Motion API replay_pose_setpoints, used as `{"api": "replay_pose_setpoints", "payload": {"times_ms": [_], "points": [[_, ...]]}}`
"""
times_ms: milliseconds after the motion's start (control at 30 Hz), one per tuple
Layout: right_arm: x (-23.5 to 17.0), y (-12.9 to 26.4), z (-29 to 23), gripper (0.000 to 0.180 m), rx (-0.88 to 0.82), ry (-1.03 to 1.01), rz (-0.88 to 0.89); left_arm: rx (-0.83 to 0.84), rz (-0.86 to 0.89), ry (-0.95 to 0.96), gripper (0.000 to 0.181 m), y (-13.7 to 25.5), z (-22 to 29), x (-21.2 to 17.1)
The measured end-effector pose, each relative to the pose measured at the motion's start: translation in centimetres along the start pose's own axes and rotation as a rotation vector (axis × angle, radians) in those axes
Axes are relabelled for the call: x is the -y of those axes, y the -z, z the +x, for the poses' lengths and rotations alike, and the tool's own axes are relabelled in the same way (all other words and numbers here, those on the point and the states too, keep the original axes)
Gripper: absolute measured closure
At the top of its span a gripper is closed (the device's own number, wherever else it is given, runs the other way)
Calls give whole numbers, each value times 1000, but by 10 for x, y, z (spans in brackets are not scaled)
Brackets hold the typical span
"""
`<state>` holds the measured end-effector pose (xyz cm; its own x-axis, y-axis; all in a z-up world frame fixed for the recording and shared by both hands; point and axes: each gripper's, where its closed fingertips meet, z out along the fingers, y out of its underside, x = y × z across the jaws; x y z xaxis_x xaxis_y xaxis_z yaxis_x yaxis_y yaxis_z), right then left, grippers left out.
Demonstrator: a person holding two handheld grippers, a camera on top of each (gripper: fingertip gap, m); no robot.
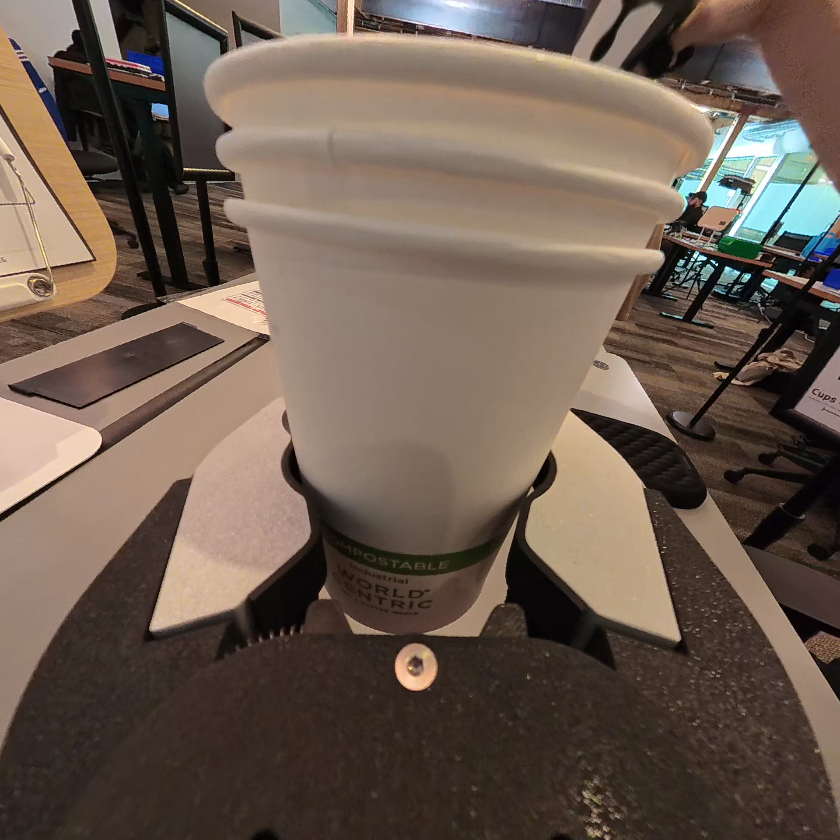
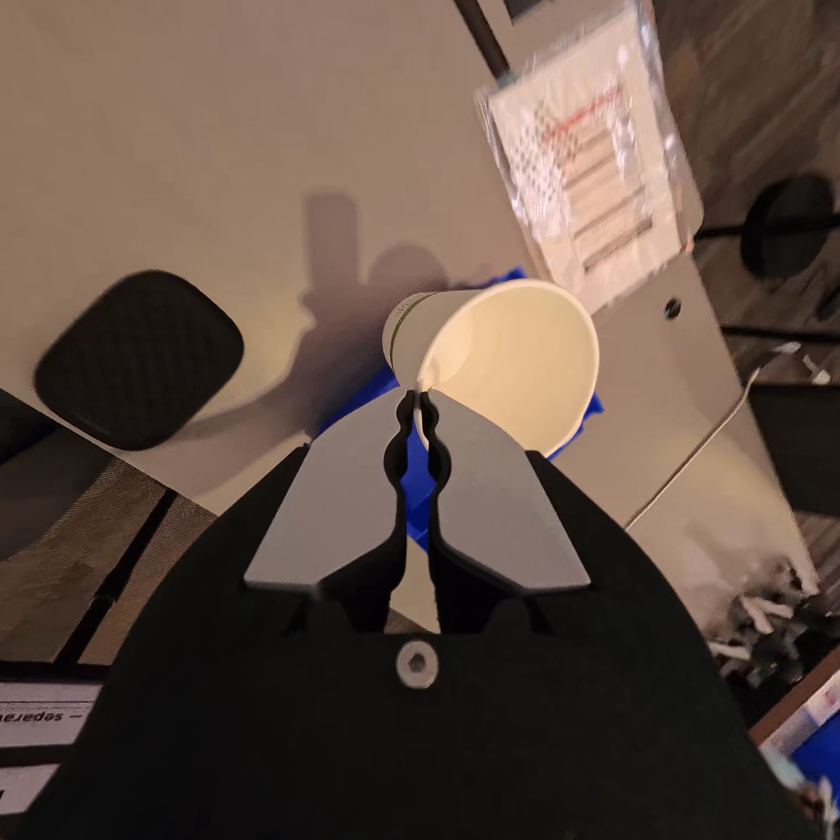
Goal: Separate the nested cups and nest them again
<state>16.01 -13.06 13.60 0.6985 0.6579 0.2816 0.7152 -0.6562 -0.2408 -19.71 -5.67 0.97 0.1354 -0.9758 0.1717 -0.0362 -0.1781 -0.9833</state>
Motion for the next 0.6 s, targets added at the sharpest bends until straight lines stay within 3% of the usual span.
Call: {"api": "replay_pose_setpoints", "payload": {"times_ms": [300, 600], "points": [[-124, -72, 35, 177, -35, -194, -154, -16, -16, -9, 80, -6, 7, -4], [-175, -128, 45, 177, -69, -245, -220, -7, -7, -3, 80, -4, 4, -2]]}}
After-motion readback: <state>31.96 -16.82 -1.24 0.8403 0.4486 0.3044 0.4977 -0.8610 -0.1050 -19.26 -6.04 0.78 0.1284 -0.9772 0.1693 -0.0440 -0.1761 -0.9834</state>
